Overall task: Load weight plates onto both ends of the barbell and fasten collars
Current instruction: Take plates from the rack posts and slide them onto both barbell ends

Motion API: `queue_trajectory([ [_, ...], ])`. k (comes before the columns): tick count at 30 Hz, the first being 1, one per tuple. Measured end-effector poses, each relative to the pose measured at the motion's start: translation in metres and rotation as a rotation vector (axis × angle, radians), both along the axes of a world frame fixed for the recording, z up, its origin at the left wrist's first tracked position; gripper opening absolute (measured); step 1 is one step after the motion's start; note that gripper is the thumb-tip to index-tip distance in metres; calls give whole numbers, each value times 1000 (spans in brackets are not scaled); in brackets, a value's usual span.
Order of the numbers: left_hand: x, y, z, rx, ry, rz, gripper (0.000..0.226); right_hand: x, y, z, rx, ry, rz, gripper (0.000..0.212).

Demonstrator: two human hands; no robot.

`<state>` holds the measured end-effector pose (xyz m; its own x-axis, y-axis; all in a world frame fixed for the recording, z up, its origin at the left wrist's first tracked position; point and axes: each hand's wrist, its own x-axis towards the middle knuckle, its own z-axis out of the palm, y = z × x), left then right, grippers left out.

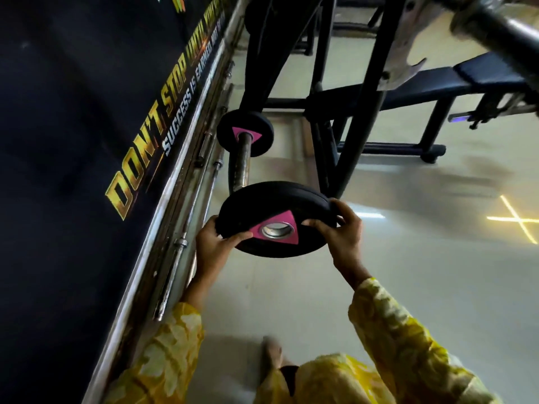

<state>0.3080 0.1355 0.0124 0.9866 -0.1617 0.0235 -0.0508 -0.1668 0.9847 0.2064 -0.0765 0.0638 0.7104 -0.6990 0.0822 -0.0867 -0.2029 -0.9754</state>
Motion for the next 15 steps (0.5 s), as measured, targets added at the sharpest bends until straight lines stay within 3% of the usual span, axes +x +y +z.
queue_trajectory([
  [6,-86,-28,55,-113,-45,-111,65,-95,-13,70,-49,-147,-96,52],
  [10,-132,-68,96,-160,-99,-224,47,-148,-40,111,-82,-216,-149,51],
  [15,-170,-122,137,-153,-217,-318,43,-205,-80,150,-95,-325,-255,53],
])
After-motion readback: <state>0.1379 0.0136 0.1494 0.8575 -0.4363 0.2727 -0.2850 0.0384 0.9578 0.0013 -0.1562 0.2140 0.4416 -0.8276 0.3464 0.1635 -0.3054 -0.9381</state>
